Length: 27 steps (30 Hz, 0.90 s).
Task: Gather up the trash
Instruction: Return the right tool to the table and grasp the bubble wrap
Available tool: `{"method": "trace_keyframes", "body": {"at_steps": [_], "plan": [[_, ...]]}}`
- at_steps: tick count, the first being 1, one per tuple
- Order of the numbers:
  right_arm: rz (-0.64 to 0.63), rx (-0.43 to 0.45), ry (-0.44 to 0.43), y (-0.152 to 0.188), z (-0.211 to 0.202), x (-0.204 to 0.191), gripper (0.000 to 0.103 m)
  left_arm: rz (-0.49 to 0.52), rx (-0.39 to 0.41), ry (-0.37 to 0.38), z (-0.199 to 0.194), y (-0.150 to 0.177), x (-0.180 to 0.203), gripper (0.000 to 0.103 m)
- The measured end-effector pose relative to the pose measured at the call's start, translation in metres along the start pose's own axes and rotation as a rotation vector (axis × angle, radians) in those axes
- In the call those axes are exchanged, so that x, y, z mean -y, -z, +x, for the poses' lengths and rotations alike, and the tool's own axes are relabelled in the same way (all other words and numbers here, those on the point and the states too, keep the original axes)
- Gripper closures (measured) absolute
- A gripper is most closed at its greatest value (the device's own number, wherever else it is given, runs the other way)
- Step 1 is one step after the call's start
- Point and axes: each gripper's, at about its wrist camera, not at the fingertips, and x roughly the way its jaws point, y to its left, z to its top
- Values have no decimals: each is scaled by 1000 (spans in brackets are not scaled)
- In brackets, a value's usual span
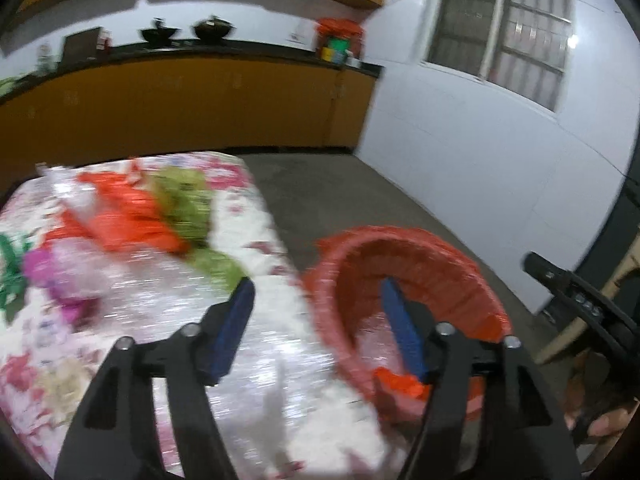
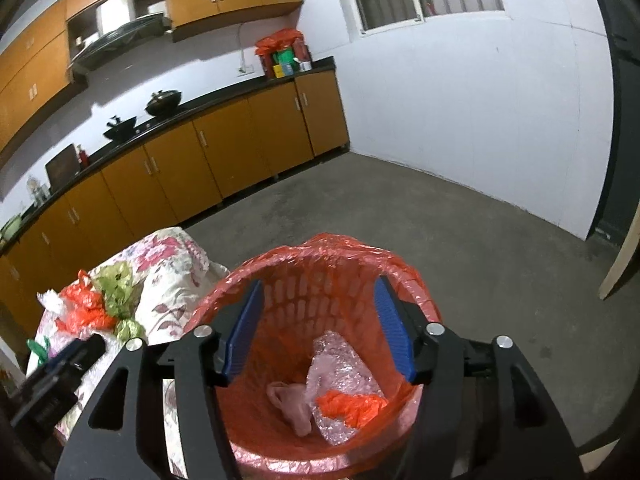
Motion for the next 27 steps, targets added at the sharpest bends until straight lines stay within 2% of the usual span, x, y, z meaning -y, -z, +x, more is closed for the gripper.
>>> {"method": "trace_keyframes", "body": {"at_steps": [8, 14, 20, 27], "plan": [[-91, 4, -62, 15, -10, -37, 32, -47, 47, -193, -43, 17, -65, 28], [-183, -46, -174, 33, -6, -84, 32, -104, 94, -339, -78, 25, -120, 28], [-292, -128, -295, 63, 3, -145, 32, -175, 101, -447, -99, 33, -161, 19], [-402, -213, -346, 95, 20, -198, 38, -220, 115, -532, -117, 38, -197, 17]]}}
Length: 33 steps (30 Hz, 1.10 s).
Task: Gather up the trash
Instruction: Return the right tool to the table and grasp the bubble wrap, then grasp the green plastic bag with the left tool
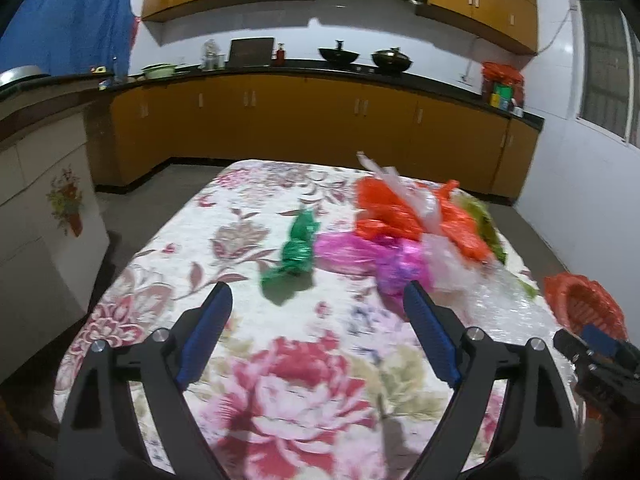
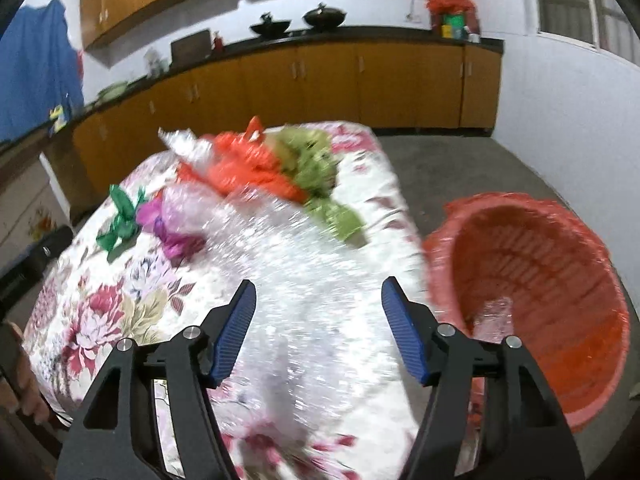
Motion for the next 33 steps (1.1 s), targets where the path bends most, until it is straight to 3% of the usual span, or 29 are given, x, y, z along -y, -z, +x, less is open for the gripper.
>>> {"method": "trace_keyframes", "body": {"at_steps": [6, 12, 14, 16, 18, 21, 33], "plan": [[-38, -71, 7, 3, 25, -16, 38, -33, -20, -21, 6, 2, -18, 17], [-60, -158, 32, 10, 47, -19, 45, -29, -43, -12, 13, 7, -19, 17], [-73, -159, 35, 11, 47, -21, 49, -28, -47, -10, 14, 8, -18, 17], [-81, -158, 33, 11, 46, -23, 64, -31, -55, -7, 16, 9, -17, 17], [-93, -150, 33, 11, 45, -24, 81, -33, -59, -3, 18, 9, -16, 17], [-97, -141, 31, 11, 43, -25, 91, -28, -60, -1, 19, 8, -15, 17], [-13, 21, -45, -3, -6, -7, 94, 3, -84, -9, 49, -18, -13, 21]]}}
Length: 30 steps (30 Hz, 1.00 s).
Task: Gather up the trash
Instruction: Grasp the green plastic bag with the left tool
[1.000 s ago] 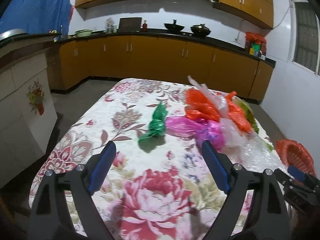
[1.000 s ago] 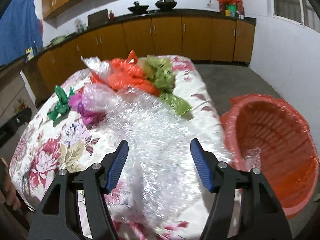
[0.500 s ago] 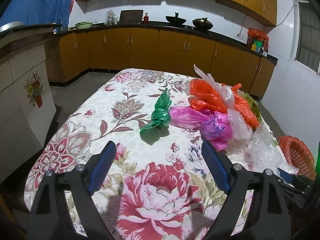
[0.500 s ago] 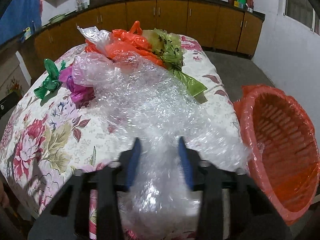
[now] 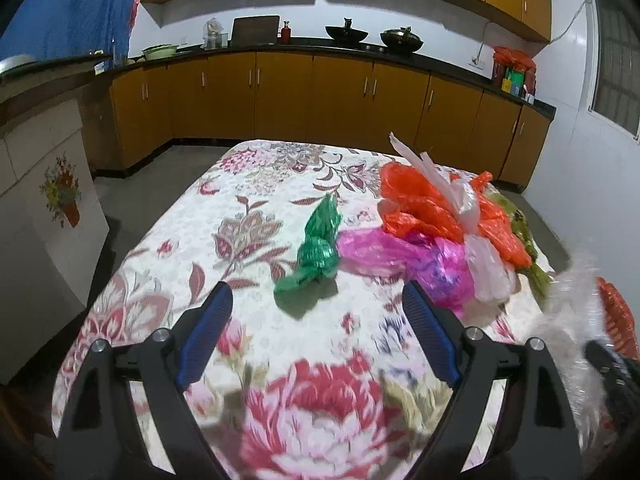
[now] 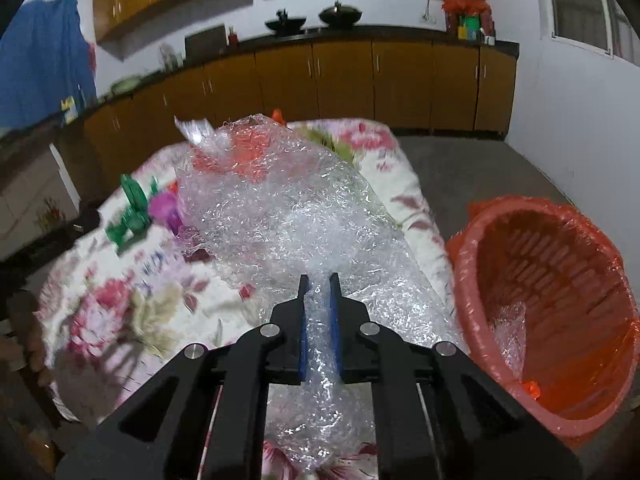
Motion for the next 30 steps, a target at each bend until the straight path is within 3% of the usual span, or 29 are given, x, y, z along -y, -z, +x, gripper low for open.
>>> {"method": "trace_keyframes", "body": {"at_steps": [4, 9, 16, 20, 21, 30], "plan": [[11, 32, -16, -6, -11, 1, 94, -17, -41, 3, 23, -13, -3, 26], [20, 45, -14, -6, -16, 6, 94, -22, -120, -26, 59, -17, -7, 41], [32, 31, 5, -5, -12, 13, 94, -26, -162, -24, 86, -20, -9, 47], [32, 27, 10, -5, -11, 14, 94, -34, -199, -23, 100, -20, -13, 60], [32, 26, 10, -5, -11, 14, 94, -35, -203, -21, 101, -19, -13, 66], [39, 36, 14, -7, -15, 16, 94, -33, -172, -1, 88, -16, -19, 71]]}}
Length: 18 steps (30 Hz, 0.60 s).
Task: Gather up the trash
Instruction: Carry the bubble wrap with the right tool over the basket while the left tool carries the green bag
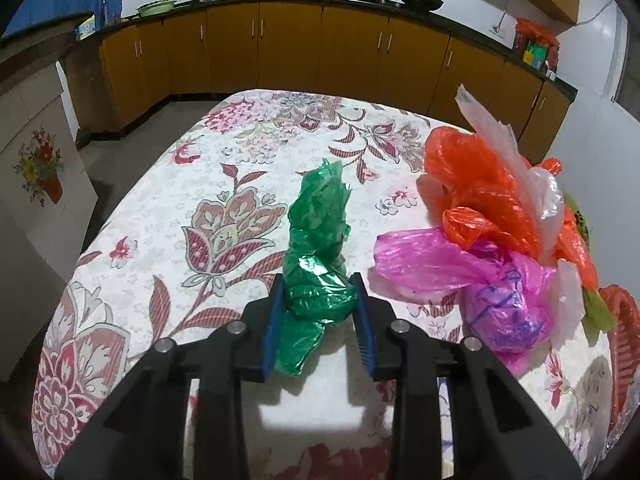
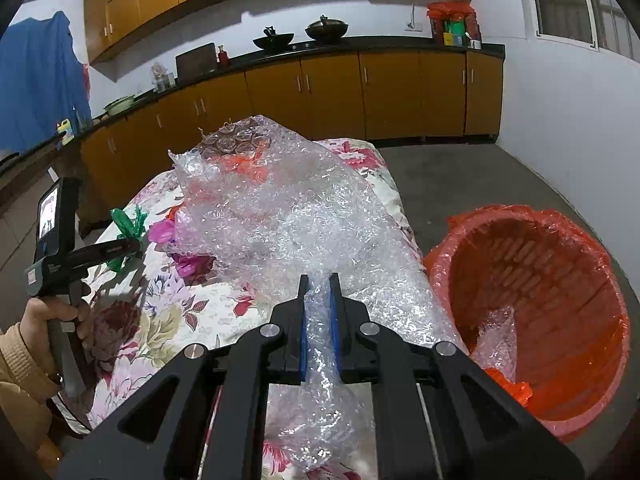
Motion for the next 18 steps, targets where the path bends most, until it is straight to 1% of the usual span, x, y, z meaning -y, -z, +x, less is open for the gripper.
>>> {"method": "trace_keyframes", "body": {"at_steps": [3, 6, 11, 18], "plan": [[5, 11, 3, -1, -5, 2, 94, 8, 23, 11, -14, 3, 1, 71], [15, 27, 12, -3, -11, 8, 94, 23, 54, 42, -33, 6, 7, 71], [46, 57, 45, -7, -23, 24, 94, 52, 89, 122, -65, 13, 27, 71], [109, 91, 108, -8, -39, 55, 94, 96, 117, 227, -96, 21, 60, 71]]}}
